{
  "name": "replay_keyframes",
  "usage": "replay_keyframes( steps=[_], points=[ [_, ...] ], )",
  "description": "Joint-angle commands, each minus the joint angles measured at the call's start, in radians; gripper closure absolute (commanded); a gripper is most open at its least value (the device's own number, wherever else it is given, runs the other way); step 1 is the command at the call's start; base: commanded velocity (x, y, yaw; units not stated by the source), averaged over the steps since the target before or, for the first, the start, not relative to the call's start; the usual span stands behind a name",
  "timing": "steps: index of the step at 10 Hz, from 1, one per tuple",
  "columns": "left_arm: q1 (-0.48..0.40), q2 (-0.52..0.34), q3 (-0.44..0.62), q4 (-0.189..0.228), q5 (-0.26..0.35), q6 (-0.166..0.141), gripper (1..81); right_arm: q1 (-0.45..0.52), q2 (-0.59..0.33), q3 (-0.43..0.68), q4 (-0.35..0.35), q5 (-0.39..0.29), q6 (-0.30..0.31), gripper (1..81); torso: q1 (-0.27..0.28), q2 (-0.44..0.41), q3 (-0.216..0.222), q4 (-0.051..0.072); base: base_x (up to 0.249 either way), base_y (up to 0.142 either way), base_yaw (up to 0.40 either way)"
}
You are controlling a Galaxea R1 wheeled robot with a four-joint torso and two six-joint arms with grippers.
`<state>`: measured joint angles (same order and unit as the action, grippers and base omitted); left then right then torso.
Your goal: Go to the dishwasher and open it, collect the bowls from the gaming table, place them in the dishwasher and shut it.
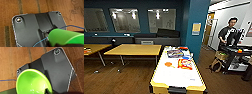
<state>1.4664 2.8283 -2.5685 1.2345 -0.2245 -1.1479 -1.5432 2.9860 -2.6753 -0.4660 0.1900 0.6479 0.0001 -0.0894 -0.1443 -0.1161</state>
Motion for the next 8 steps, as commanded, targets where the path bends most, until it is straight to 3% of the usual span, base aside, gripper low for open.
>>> replay_keyframes(
  steps=[1,8],
  points=[
    [-0.047,-0.012,0.001,0.01,0.022,0.005,81.1,0.042,-0.002,0.0,-0.016,-0.037,-0.002,81.1,0.0,0.0,0.0,0.0,-0.151,0.0,0.0],
    [-0.047,-0.01,0.001,0.011,0.024,0.005,81.1,0.044,0.0,0.0,-0.016,-0.037,-0.004,81.1,0.0,0.0,0.0,0.0,-0.15,0.0,0.0]
  ],
)
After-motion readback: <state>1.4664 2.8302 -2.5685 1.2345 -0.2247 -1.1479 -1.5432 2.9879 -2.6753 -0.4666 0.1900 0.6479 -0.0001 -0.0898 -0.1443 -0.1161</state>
